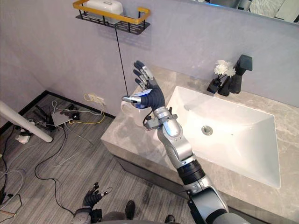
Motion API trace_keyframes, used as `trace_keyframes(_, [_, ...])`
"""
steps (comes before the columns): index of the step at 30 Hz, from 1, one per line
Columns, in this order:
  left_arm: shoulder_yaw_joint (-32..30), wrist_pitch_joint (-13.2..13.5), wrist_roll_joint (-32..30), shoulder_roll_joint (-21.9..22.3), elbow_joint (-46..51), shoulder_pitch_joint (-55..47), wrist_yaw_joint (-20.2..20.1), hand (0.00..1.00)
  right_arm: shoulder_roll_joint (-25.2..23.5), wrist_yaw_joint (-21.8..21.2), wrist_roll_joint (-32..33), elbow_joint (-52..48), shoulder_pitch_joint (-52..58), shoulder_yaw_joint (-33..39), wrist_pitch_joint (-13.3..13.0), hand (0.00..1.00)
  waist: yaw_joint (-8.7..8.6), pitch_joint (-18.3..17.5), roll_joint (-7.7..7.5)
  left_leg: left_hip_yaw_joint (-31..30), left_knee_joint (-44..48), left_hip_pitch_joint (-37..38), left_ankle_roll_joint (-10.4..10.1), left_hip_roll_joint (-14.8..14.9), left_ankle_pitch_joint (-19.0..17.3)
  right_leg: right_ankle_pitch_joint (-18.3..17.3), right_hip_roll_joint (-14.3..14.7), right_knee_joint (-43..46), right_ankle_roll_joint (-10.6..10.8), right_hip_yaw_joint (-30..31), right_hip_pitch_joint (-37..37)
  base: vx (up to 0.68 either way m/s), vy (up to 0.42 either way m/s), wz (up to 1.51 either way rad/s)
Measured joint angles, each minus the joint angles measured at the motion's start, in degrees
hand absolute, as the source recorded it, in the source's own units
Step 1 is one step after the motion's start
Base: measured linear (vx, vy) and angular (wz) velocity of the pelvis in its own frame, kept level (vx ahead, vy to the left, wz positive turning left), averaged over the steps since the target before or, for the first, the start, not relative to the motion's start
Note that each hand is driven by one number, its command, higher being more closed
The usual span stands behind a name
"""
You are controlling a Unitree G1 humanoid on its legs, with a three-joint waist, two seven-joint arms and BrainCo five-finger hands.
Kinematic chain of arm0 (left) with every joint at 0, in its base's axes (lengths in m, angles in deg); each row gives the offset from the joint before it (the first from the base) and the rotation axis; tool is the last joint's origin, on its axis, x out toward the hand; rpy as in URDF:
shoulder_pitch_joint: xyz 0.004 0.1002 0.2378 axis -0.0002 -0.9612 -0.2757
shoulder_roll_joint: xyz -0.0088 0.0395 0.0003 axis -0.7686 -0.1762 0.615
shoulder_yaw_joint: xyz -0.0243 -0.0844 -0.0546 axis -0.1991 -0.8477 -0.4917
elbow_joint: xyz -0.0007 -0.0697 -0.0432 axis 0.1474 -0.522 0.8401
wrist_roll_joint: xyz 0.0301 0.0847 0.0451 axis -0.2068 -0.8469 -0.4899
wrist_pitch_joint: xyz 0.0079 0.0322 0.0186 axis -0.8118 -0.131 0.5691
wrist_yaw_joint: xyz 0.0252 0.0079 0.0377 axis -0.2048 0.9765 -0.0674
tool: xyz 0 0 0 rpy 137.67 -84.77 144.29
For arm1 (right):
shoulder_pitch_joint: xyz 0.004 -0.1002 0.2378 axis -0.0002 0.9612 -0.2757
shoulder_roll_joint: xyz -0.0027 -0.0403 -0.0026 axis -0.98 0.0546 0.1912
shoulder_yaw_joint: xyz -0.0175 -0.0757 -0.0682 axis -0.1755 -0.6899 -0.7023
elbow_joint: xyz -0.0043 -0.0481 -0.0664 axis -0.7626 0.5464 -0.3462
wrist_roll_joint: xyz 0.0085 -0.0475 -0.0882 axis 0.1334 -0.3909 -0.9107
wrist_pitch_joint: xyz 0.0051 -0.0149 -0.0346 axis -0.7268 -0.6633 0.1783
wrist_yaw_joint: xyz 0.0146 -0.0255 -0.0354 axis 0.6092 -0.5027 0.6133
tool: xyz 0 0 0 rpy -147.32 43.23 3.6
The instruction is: Organize washtable
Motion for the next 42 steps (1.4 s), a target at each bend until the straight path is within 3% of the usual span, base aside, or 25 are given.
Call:
trace_keyframes(8, [0.0,-0.1,0.0,0.0,-0.9,0.0,0.0,0.00,0.6,1.0,2.7,-8.2,0.0,3.6,-2.6,0.00,-0.30,-0.6,0.13,0.9,0.0,0.6,0.0,0.1,0.0,0.0,0.0,0.0,0.0,0.8,0.1,0.00,0.000,-0.05])
trace_keyframes(14, [-1.1,-0.6,0.0,0.2,-1.1,0.0,0.0,0.00,2.3,1.9,4.2,-18.4,0.0,12.0,-4.6,0.00,-2.01,-1.0,-0.40,1.7,0.0,1.1,0.0,-0.2,0.0,-0.1,-0.2,0.5,0.1,1.4,0.0,-0.06,-0.010,-0.09])
trace_keyframes(15, [-3.5,-1.2,-0.7,2.2,-4.9,-0.3,0.1,0.00,8.8,7.3,5.0,-29.3,7.1,36.6,-12.4,0.00,-6.12,-4.4,-0.52,2.8,0.0,1.6,0.0,-0.5,0.0,-0.1,-0.5,0.1,0.3,1.9,0.0,-0.16,-0.054,-0.22])
trace_keyframes(18, [-4.3,-1.2,-1.0,2.2,-4.8,-0.2,0.1,0.00,8.7,7.1,4.9,-29.5,9.0,37.9,-12.4,0.00,-6.48,-4.6,-0.86,3.0,0.0,1.4,0.1,-0.6,-0.1,-0.1,-0.5,-0.1,0.3,2.0,-0.2,-0.05,-0.019,-0.01])
trace_keyframes(20, [-8.1,-1.2,-1.3,3.1,-4.4,0.9,0.1,0.00,3.9,5.2,1.6,-25.0,27.1,56.0,-12.0,0.00,-6.65,-4.9,-2.36,2.9,1.2,-1.3,-0.5,-0.6,-1.4,-1.3,-0.9,2.0,0.8,1.8,-2.8,0.04,0.007,0.18])
trace_keyframes(21, [-7.7,-1.3,-1.2,1.9,-4.5,0.1,-0.3,0.00,-0.1,9.6,-2.6,-13.7,35.4,67.8,-6.9,0.00,-7.62,-5.7,-4.14,3.1,1.3,-2.1,-0.4,-0.9,-1.4,-1.3,-1.1,2.5,0.8,2.1,-3.9,0.13,0.019,-0.24])
trace_keyframes(22, [-6.8,-1.5,-1.3,1.1,-5.2,-0.6,-0.4,0.00,-3.9,16.4,-3.3,-5.1,37.8,76.5,-1.3,0.00,-9.37,-6.5,-3.41,3.5,1.2,-2.7,0.4,-0.9,-1.4,-1.3,-1.3,2.6,0.8,3.2,-5.0,0.14,0.019,-0.56])
trace_keyframes(23, [-5.9,-1.7,-1.4,1.1,-6.3,-0.9,-0.6,0.00,-5.4,20.4,-3.3,-2.4,38.0,80.7,0.1,0.00,-11.39,-6.3,-1.76,5.0,1.0,-2.1,0.7,-0.9,-1.9,-1.2,-1.5,2.5,0.8,4.2,-5.2,0.11,0.026,-0.66])
trace_keyframes(25, [-4.7,-1.8,-1.6,2.1,-8.2,-1.7,-1.4,0.00,-4.3,23.7,-3.4,-1.8,40.0,83.1,0.2,0.00,-14.19,-6.3,1.23,7.6,1.5,-0.8,1.2,-1.3,-3.6,-0.7,-2.0,1.8,1.2,6.9,-5.0,0.07,0.062,-0.87])
trace_keyframes(26, [-4.4,-1.6,-1.7,2.8,-8.4,-1.5,-1.5,0.00,-3.6,24.4,-3.5,-1.8,41.2,84.0,-0.1,0.00,-14.30,-7.0,2.72,8.4,2.6,-0.5,0.9,-1.3,-5.1,-0.7,-2.0,1.7,1.3,8.1,-4.9,0.07,0.069,-0.76])
trace_keyframes(27, [-4.3,-1.4,-1.7,2.8,-8.5,-1.3,-1.5,0.00,-3.4,24.6,-3.5,-2.0,41.3,84.1,-0.2,0.00,-14.30,-7.3,3.04,8.8,3.1,-0.4,1.0,-1.1,-5.6,-0.7,-1.9,1.6,1.3,8.1,-4.9,0.06,0.034,-0.44])
trace_keyframes(32, [-0.9,-1.3,-1.8,3.1,-8.8,0.0,-1.6,0.00,-0.9,23.8,-4.3,-3.3,39.2,76.6,-1.3,0.00,-13.56,-7.9,2.25,9.1,4.2,-0.8,0.7,-0.2,-6.3,-0.7,-1.0,1.0,1.2,8.3,-4.8,0.02,-0.033,-0.04])
trace_keyframes(34, [0.0,-1.4,-1.8,3.2,-8.9,0.6,-1.6,0.00,0.3,23.2,-4.6,-3.3,37.9,75.1,-1.3,0.00,-12.44,-7.9,2.28,9.0,4.2,-0.8,0.9,-0.2,-6.1,-0.7,-1.0,1.0,1.2,8.2,-4.5,0.02,-0.036,0.08])
trace_keyframes(38, [0.2,-1.4,-1.7,3.2,-8.9,0.6,-1.6,0.00,-0.1,23.0,-5.2,-2.9,37.6,71.8,-1.3,0.00,-12.45,-7.9,2.32,8.2,4.1,-0.7,0.9,-0.4,-6.1,-0.7,-1.2,0.9,1.2,7.1,-3.9,0.04,-0.015,0.12])
trace_keyframes(42, [1.7,-1.4,-1.7,2.5,-9.5,0.9,-1.5,0.00,-1.6,22.3,-4.6,4.1,39.3,66.7,-1.2,0.00,-12.45,-7.9,2.12,7.3,4.2,0.1,1.0,-0.8,-6.1,-0.7,-1.4,-0.1,1.2,5.9,-2.2,0.01,-0.018,0.12])
